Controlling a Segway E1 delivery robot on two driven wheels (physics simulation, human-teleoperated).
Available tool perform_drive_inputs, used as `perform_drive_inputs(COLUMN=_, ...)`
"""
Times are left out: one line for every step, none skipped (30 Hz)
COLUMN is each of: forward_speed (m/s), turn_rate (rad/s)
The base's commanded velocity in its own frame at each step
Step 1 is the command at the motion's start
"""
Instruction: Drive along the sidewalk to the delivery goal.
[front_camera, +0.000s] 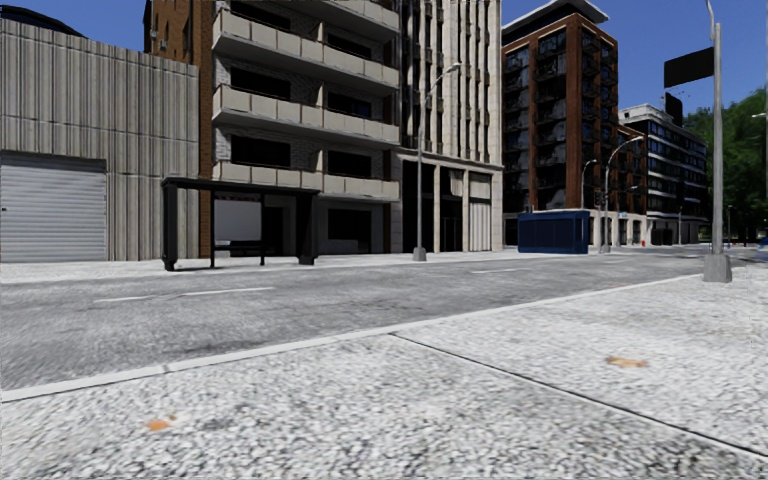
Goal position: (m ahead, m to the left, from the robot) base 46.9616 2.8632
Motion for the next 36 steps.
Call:
perform_drive_inputs(forward_speed=2.0, turn_rate=-1.04)
perform_drive_inputs(forward_speed=2.0, turn_rate=-1.04)
perform_drive_inputs(forward_speed=2.0, turn_rate=-1.04)
perform_drive_inputs(forward_speed=2.0, turn_rate=-1.03)
perform_drive_inputs(forward_speed=2.0, turn_rate=-0.64)
perform_drive_inputs(forward_speed=2.0, turn_rate=-0.12)
perform_drive_inputs(forward_speed=2.0, turn_rate=-0.12)
perform_drive_inputs(forward_speed=2.0, turn_rate=-0.01)
perform_drive_inputs(forward_speed=2.0, turn_rate=0.0)
perform_drive_inputs(forward_speed=2.0, turn_rate=0.0)
perform_drive_inputs(forward_speed=2.0, turn_rate=0.0)
perform_drive_inputs(forward_speed=2.0, turn_rate=0.0)
perform_drive_inputs(forward_speed=2.0, turn_rate=0.0)
perform_drive_inputs(forward_speed=2.0, turn_rate=0.0)
perform_drive_inputs(forward_speed=2.0, turn_rate=0.0)
perform_drive_inputs(forward_speed=2.0, turn_rate=0.0)
perform_drive_inputs(forward_speed=2.0, turn_rate=-0.16)
perform_drive_inputs(forward_speed=2.0, turn_rate=-0.16)
perform_drive_inputs(forward_speed=2.0, turn_rate=-0.38)
perform_drive_inputs(forward_speed=2.0, turn_rate=-0.52)
perform_drive_inputs(forward_speed=2.0, turn_rate=-0.56)
perform_drive_inputs(forward_speed=2.0, turn_rate=-0.7)
perform_drive_inputs(forward_speed=2.0, turn_rate=-0.81)
perform_drive_inputs(forward_speed=2.0, turn_rate=-0.81)
perform_drive_inputs(forward_speed=2.0, turn_rate=-0.85)
perform_drive_inputs(forward_speed=2.0, turn_rate=-0.86)
perform_drive_inputs(forward_speed=2.0, turn_rate=-0.86)
perform_drive_inputs(forward_speed=2.0, turn_rate=-0.86)
perform_drive_inputs(forward_speed=2.0, turn_rate=-0.86)
perform_drive_inputs(forward_speed=2.0, turn_rate=-0.86)
perform_drive_inputs(forward_speed=2.0, turn_rate=-0.86)
perform_drive_inputs(forward_speed=2.0, turn_rate=-0.86)
perform_drive_inputs(forward_speed=2.0, turn_rate=-0.43)
perform_drive_inputs(forward_speed=2.0, turn_rate=0.0)
perform_drive_inputs(forward_speed=2.0, turn_rate=0.0)
perform_drive_inputs(forward_speed=2.0, turn_rate=0.0)
